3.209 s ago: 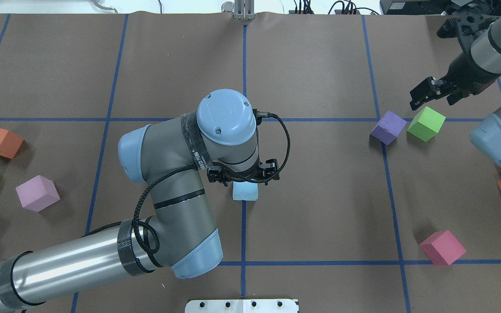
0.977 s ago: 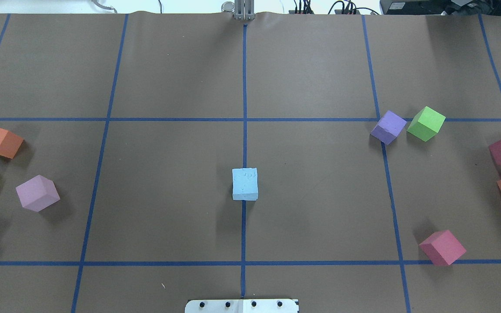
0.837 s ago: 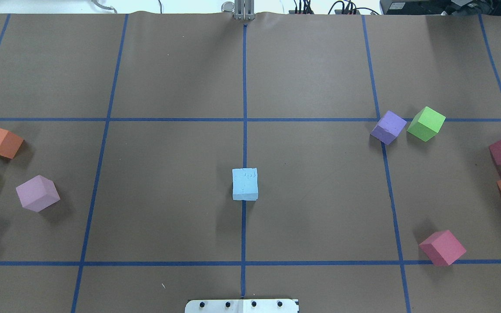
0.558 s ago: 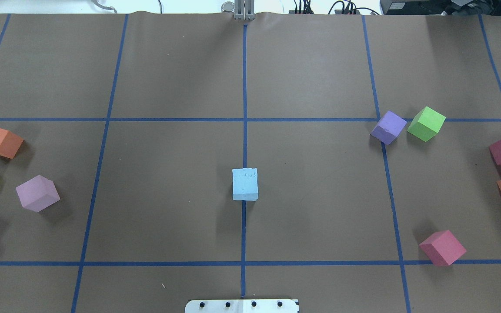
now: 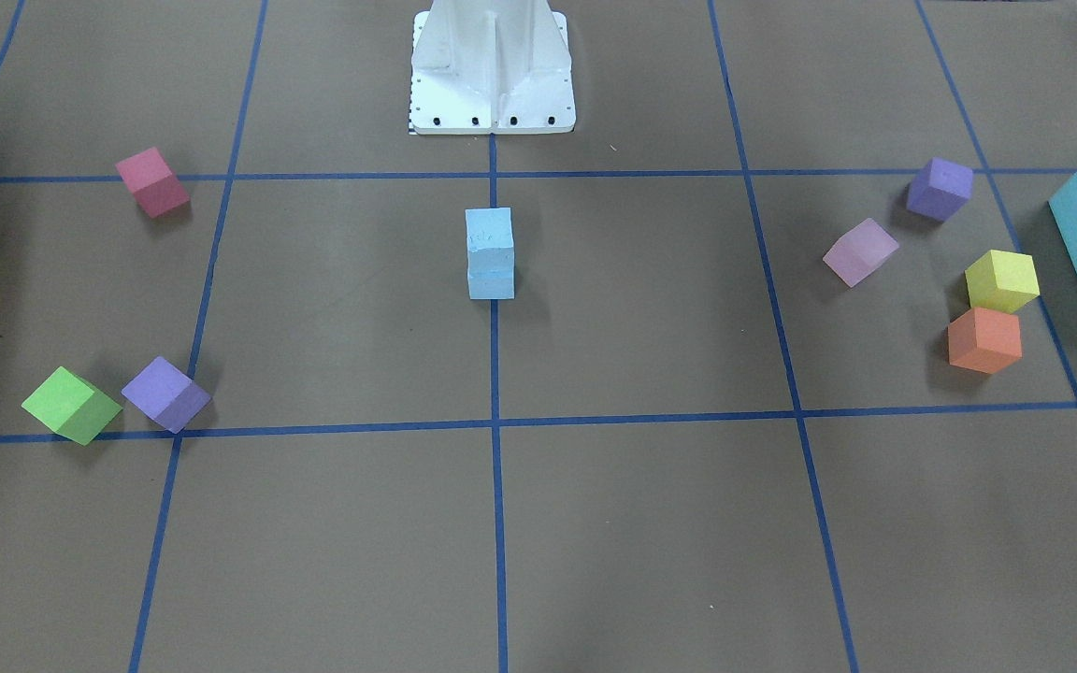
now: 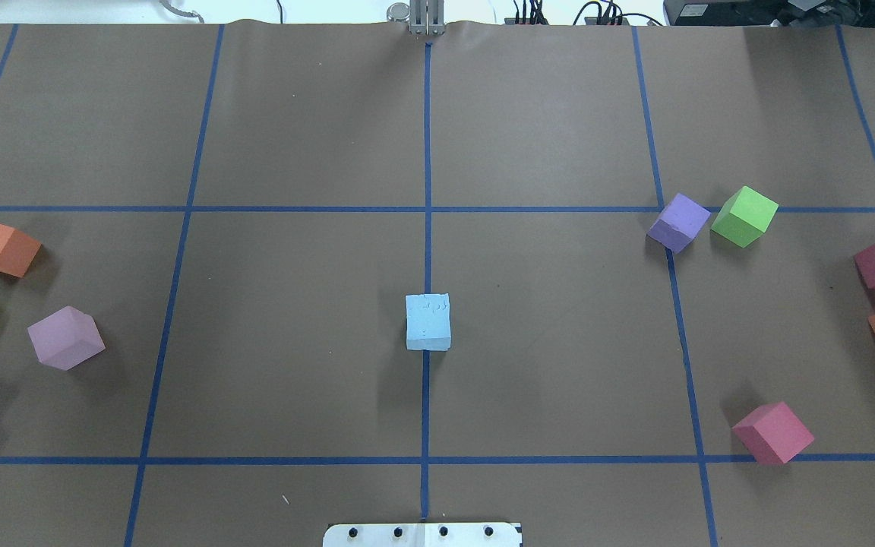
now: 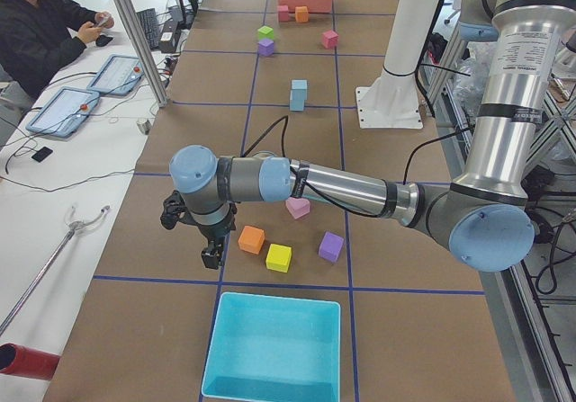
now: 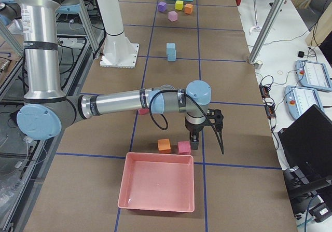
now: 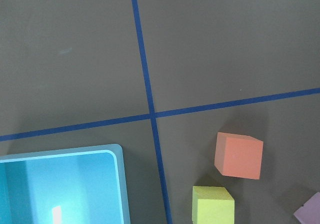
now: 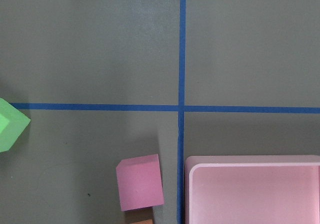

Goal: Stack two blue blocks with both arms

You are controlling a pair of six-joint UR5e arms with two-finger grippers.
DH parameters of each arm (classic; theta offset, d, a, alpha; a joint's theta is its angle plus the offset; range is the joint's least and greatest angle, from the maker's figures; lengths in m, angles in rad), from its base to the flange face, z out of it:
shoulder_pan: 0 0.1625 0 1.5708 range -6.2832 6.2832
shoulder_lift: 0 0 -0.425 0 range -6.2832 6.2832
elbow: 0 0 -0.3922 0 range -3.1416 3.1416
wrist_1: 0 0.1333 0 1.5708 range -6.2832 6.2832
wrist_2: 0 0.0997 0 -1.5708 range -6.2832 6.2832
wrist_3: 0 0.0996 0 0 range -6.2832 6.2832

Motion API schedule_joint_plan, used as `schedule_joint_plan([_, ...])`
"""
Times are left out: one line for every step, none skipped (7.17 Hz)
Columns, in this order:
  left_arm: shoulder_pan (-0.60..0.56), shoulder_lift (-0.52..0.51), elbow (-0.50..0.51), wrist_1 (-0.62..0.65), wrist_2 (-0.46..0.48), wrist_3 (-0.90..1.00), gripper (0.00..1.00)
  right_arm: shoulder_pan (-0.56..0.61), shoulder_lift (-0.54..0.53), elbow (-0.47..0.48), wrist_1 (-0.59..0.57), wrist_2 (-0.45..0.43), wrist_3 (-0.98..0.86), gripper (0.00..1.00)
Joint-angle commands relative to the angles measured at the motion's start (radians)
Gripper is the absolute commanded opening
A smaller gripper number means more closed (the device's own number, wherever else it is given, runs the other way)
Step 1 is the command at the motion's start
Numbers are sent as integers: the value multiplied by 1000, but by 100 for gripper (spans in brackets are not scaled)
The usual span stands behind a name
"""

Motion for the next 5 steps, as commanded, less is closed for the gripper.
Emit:
schedule_joint_plan([0, 11, 18, -23, 5, 5, 100, 0, -1, 1, -1, 2, 0, 100])
schedule_joint_plan([-2, 12, 12, -23, 7, 6, 100, 0, -7, 4, 5, 2, 0, 100])
schedule_joint_plan([-2, 26, 11, -26, 5, 17, 100, 0, -7, 4, 5, 2, 0, 100])
schedule_joint_plan([0, 43, 6, -20, -1, 38, 100, 0, -7, 7, 4, 2, 0, 100])
schedule_joint_plan([0, 46, 4, -20, -1, 40, 100, 0, -9, 5, 5, 2, 0, 100])
